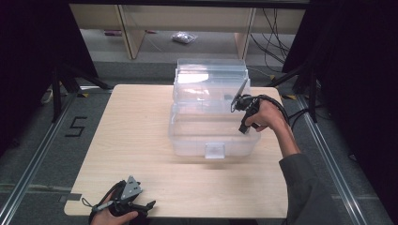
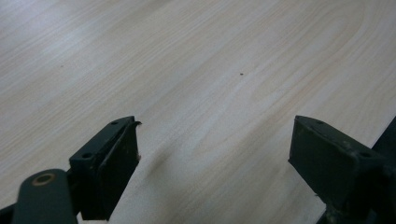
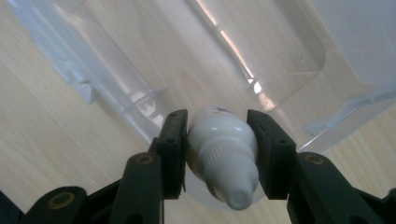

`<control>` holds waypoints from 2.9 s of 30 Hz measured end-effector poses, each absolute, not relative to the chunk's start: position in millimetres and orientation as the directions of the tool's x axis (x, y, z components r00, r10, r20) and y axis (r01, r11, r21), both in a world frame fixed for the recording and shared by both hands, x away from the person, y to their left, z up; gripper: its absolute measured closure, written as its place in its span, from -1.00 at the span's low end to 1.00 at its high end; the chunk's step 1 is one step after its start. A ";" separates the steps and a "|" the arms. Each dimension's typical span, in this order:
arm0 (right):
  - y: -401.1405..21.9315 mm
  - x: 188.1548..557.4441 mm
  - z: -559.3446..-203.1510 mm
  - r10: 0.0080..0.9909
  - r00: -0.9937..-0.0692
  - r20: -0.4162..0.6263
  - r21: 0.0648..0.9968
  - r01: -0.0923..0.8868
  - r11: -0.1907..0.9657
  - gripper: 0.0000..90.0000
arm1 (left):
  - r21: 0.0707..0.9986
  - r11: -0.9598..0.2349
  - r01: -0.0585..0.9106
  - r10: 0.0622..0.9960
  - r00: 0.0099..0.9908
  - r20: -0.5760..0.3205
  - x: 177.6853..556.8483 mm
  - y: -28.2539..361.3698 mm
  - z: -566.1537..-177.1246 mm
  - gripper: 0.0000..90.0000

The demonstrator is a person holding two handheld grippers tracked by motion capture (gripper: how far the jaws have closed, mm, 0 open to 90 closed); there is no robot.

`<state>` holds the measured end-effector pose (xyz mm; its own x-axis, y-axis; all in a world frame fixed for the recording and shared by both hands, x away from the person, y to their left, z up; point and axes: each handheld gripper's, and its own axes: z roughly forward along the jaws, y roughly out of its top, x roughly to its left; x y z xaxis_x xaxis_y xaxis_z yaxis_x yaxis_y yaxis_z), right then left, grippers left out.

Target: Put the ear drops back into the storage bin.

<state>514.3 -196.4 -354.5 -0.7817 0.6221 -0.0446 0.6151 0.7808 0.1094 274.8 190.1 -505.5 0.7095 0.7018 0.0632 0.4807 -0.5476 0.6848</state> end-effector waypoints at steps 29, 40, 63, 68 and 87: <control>-196.5 531.8 -401.5 0.651 -0.759 -0.007 0.100 0.647 0.756 0.34 | 0.688 -0.542 0.483 0.708 0.704 0.062 275.3 189.7 -506.4 -0.66; -196.3 532.4 -413.1 0.665 -0.747 -0.001 0.091 0.662 0.744 0.34 | 0.687 -0.532 0.494 0.714 0.698 0.051 275.3 189.2 -507.0 -0.66; -197.9 536.6 -432.4 0.654 -0.756 0.005 0.057 0.653 0.755 0.34 | 0.666 -0.566 0.486 0.693 0.718 0.066 276.0 191.5 -505.5 -0.66; -197.2 537.0 -433.1 0.657 -0.754 0.001 0.057 0.656 0.753 0.34 | 0.688 -0.531 0.494 0.714 0.699 0.049 275.4 189.2 -507.1 -0.66; -200.2 534.0 -425.4 0.663 -0.748 0.006 0.071 0.662 0.746 -0.02 | 0.686 -0.544 0.483 0.705 0.706 0.063 275.2 189.8 -506.5 -0.66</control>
<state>534.0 -200.2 -425.4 -0.7484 0.6632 0.0060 0.6618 0.7463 0.0708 275.2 189.8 -506.5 0.7062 0.7052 0.0625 0.4830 -0.5444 0.6858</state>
